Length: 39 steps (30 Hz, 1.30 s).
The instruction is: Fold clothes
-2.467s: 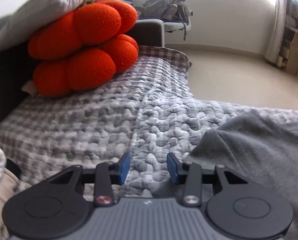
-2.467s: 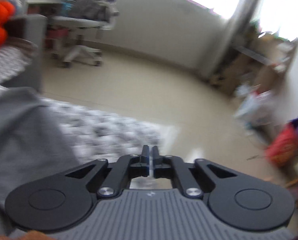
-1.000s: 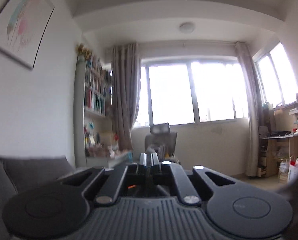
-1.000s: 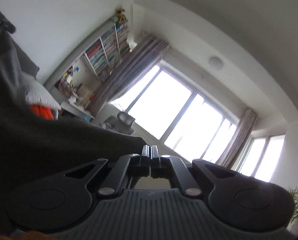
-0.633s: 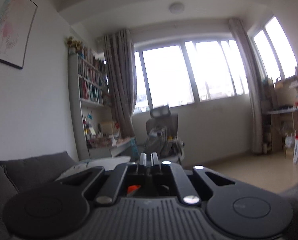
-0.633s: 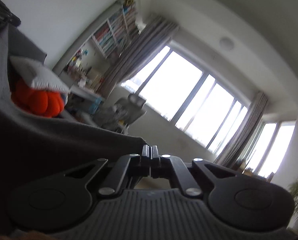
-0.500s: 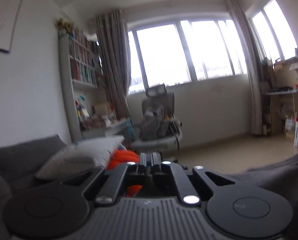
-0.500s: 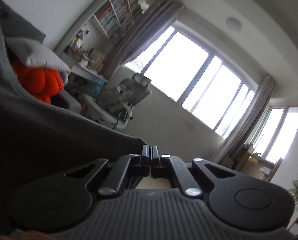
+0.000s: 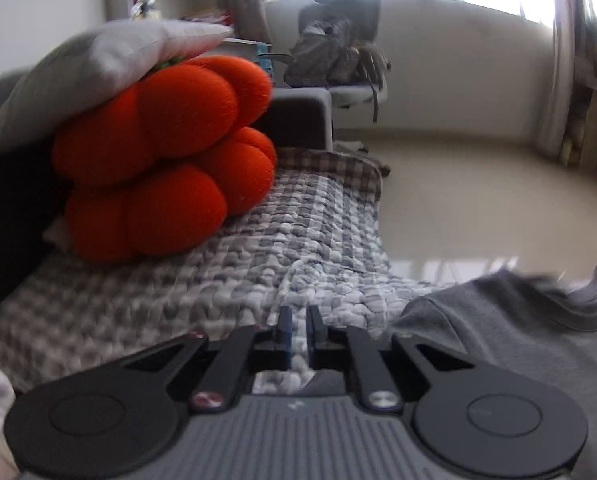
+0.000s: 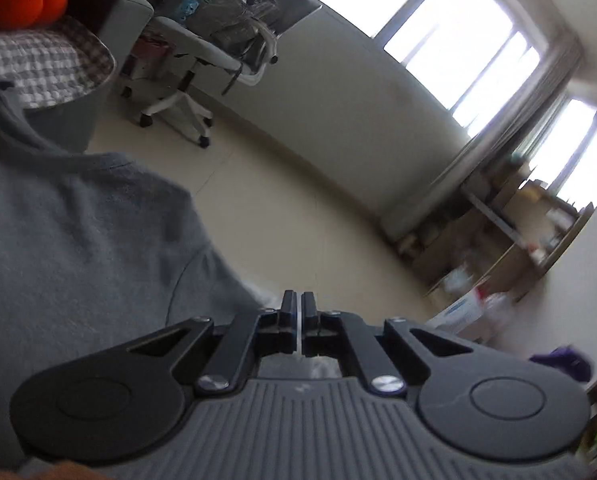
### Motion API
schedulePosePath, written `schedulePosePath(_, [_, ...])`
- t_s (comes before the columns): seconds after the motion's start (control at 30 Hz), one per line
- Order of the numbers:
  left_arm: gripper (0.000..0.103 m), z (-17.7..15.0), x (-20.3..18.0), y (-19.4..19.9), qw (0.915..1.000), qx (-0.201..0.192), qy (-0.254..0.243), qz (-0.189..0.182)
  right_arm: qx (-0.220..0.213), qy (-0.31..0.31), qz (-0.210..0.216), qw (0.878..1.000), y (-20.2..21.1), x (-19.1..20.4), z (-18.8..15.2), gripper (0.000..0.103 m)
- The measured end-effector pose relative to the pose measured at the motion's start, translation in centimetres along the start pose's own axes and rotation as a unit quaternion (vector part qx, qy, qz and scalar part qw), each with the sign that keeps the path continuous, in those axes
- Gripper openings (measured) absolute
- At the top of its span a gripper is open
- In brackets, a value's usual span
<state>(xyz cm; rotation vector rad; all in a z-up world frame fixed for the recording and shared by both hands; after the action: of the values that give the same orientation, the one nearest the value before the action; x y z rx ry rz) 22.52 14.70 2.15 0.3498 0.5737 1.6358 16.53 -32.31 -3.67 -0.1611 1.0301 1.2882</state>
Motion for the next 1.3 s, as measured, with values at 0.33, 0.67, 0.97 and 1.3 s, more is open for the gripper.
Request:
schedulePosePath(0.33, [0.038, -2.1, 4.0, 2.5, 0.9941, 0.064, 0.077, -0.042, 0.047, -0.267, 0.189, 0.944, 1.3, -6.6, -6.1, 0.049])
schedulePosePath(0.67, [0.068, -4.4, 0.9, 3.3, 0.9961, 0.064, 0.043, -0.042, 0.027, -0.191, 0.159, 0.968, 4.2, -3.4, -3.7, 0.002])
schedulePosePath(0.97, [0.076, -4.7, 4.3, 5.5, 0.9945, 0.061, 0.075, -0.042, 0.066, -0.136, 0.099, 0.983, 5.2, -3.6, -4.7, 0.000])
schedulePosePath(1.3, [0.076, -5.7, 6.9, 4.5, 0.9880, 0.071, 0.128, -0.051, -0.127, 0.048, 0.204, 0.969, 15.5, 9.4, 9.9, 0.048])
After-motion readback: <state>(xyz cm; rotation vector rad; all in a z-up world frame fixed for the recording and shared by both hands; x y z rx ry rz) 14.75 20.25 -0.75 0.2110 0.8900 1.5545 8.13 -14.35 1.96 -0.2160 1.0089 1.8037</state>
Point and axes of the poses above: each gripper's, at about its wrist camera, not at the fingertips, and y roughly against the way its jaws point, x to its left, z to its top, the point moved 7 cm from there along -y, roughly the way its jaws point, and after that the axes turned 13 degrees about y, right-handed, at the moved point
